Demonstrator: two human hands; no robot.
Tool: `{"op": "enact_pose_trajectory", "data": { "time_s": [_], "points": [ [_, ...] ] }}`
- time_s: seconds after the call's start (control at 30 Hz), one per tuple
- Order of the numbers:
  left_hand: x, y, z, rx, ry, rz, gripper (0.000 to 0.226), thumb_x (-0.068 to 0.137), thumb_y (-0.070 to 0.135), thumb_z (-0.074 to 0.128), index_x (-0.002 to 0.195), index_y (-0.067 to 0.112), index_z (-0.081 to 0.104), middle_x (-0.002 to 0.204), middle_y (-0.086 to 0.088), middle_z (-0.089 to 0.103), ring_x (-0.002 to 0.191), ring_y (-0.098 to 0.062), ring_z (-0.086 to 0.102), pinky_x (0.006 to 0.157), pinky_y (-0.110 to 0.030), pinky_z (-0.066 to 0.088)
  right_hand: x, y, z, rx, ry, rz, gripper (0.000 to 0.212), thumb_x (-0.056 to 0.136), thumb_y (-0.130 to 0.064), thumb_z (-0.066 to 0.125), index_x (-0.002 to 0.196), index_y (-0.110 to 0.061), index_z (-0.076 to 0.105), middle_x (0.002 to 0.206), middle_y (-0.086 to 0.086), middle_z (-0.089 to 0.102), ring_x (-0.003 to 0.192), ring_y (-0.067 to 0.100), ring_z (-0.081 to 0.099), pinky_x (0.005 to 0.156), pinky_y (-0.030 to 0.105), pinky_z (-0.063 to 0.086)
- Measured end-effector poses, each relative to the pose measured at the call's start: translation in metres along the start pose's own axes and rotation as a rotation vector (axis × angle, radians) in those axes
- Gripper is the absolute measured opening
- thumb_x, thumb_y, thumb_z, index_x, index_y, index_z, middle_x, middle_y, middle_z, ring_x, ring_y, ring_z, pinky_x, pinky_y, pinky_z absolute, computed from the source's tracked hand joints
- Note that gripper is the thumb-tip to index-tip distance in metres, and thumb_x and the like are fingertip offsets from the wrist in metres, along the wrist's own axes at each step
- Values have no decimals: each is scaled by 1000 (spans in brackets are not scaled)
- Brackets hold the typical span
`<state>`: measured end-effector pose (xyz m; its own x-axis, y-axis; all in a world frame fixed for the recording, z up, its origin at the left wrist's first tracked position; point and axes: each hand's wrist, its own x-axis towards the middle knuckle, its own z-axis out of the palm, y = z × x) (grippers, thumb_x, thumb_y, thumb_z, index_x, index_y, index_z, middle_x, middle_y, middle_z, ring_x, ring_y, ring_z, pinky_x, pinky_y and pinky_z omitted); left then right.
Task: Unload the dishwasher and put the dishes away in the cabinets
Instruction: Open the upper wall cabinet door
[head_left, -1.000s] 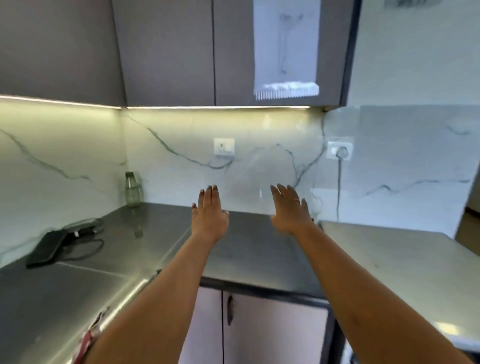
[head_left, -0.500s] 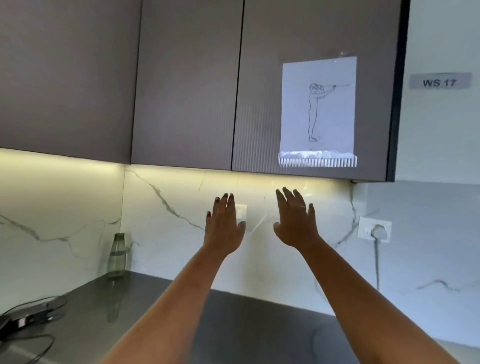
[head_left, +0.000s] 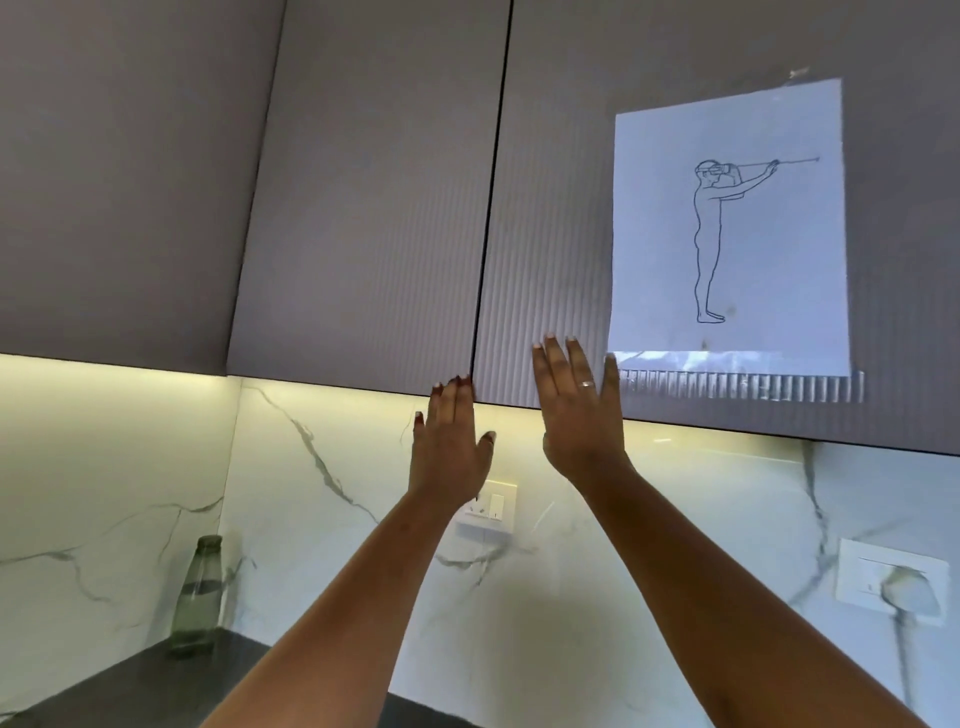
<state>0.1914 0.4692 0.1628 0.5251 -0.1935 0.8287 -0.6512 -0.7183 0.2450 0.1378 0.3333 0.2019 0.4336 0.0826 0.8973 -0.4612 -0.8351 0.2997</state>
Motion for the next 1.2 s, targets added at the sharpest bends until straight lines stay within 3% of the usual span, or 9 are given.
{"op": "enact_pose_trajectory", "data": {
  "time_s": [0.1,0.27,0.37,0.6,0.7,0.77,0.9,1.07,1.2],
  "points": [
    [30,-1,9,-86,106,27,65,98,40,34,151,12,8,159,-6,10,147,-24,7,118,-41,12,21,2,12,-62,89,-34,86,79,-17,70,150,-15,22,158,8,19,146,30,14,112,55,2],
    [65,3,30,-109,224,76,80,88,62,3,151,12,6,159,-7,6,147,-28,4,114,-40,2,37,-5,27,-150,232,-25,78,81,-47,64,146,-16,33,153,9,31,142,31,27,113,54,15],
    [67,2,37,-114,289,80,75,92,58,10,149,10,18,156,-11,19,144,-31,16,111,-43,8,37,-6,30,-196,292,-42,78,80,-50,59,146,-16,34,153,9,32,141,31,28,112,54,16],
    [66,-2,24,-124,223,136,77,93,59,11,145,5,32,150,-15,33,137,-36,32,106,-47,19,33,-14,24,-178,305,-4,85,71,-44,73,143,-14,40,150,11,37,138,32,34,111,48,22],
    [65,-6,17,-161,154,155,86,87,66,4,149,9,19,156,-12,17,144,-33,17,111,-44,13,30,-20,22,-164,268,41,89,70,-42,75,145,-15,35,151,11,35,139,32,32,111,48,22],
    [66,-8,14,-189,114,169,81,88,64,10,151,13,3,159,-7,0,147,-27,1,116,-43,6,27,-23,18,-152,255,61,90,69,-40,76,144,-15,33,150,11,36,138,33,33,110,48,23],
    [63,-8,4,-400,119,168,71,96,47,34,151,15,2,159,-3,0,147,-23,2,117,-38,8,21,-27,3,-116,274,57,87,67,-30,79,143,-14,40,149,13,38,137,34,35,109,48,26],
    [44,6,-14,-758,178,174,64,97,31,40,150,16,8,159,0,11,145,-20,20,107,-21,18,8,-33,-28,-65,237,64,97,63,-17,84,145,-14,33,150,13,36,138,33,34,108,47,30],
    [23,10,-49,-884,136,167,63,97,26,42,150,16,9,158,-1,15,144,-22,22,110,-27,20,-4,-35,-60,3,191,76,105,59,-4,85,146,-16,27,151,11,35,139,31,33,109,43,27]
  ]
}}
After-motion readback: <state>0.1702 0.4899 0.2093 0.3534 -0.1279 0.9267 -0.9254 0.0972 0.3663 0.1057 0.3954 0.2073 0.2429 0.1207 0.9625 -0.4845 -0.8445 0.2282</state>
